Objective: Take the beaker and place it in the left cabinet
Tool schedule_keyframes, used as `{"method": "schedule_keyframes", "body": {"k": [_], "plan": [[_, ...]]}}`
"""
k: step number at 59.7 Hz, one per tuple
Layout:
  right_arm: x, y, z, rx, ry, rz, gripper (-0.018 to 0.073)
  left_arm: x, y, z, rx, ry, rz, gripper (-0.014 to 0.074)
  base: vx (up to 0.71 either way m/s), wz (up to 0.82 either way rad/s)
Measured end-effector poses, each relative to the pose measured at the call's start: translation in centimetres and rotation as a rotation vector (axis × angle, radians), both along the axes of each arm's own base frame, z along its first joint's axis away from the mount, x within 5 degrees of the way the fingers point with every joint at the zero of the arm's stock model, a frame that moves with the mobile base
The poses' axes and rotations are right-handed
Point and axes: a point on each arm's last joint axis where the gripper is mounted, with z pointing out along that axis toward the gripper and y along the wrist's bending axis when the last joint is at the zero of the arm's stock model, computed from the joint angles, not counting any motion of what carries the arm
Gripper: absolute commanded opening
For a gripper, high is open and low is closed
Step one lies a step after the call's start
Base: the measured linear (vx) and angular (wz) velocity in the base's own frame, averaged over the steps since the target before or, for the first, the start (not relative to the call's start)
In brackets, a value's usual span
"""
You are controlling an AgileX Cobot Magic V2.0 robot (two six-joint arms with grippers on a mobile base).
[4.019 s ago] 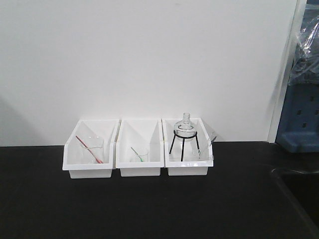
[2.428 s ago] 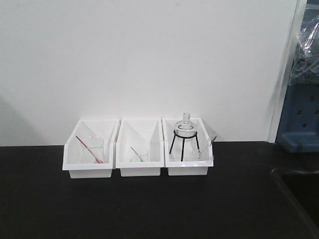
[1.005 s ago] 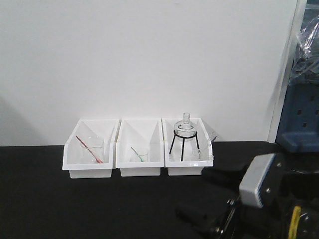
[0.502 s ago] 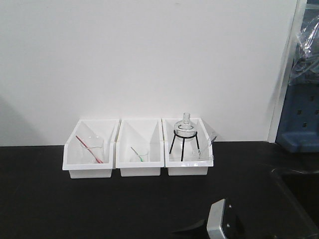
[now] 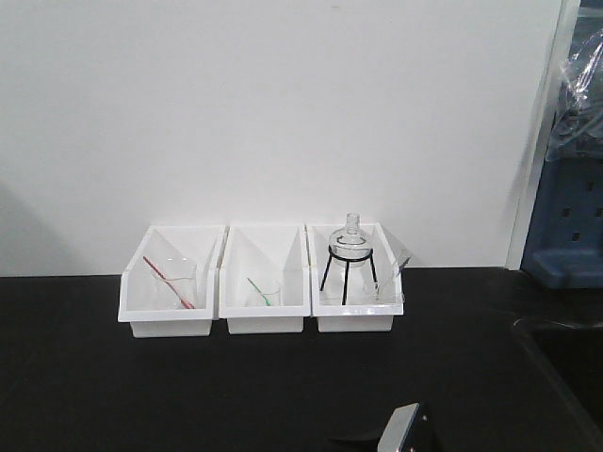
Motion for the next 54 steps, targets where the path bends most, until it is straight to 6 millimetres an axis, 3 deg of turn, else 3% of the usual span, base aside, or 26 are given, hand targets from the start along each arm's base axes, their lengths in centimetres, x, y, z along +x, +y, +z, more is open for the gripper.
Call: {"method": "schedule_keyframes", "body": {"k": [15, 39, 54], "plan": [[0.1, 0.7, -2.7, -0.025, 0.027, -0.028, 0.0524, 0.0, 0.0, 0.0, 0.000, 0.000, 0.000, 0.0004, 0.00, 0.00], [0.2, 4.3, -1.9, -0.009, -0.056, 0.073, 0.0524, 0.0, 0.0, 0.0, 0.000, 0.000, 0.000, 0.0004, 0.00, 0.00], [0.1, 4.6, -1.9, 0.001, -0.040, 0.079, 0.0524, 0.0, 0.0, 0.0, 0.000, 0.000, 0.000, 0.0004, 0.00, 0.00]]}}
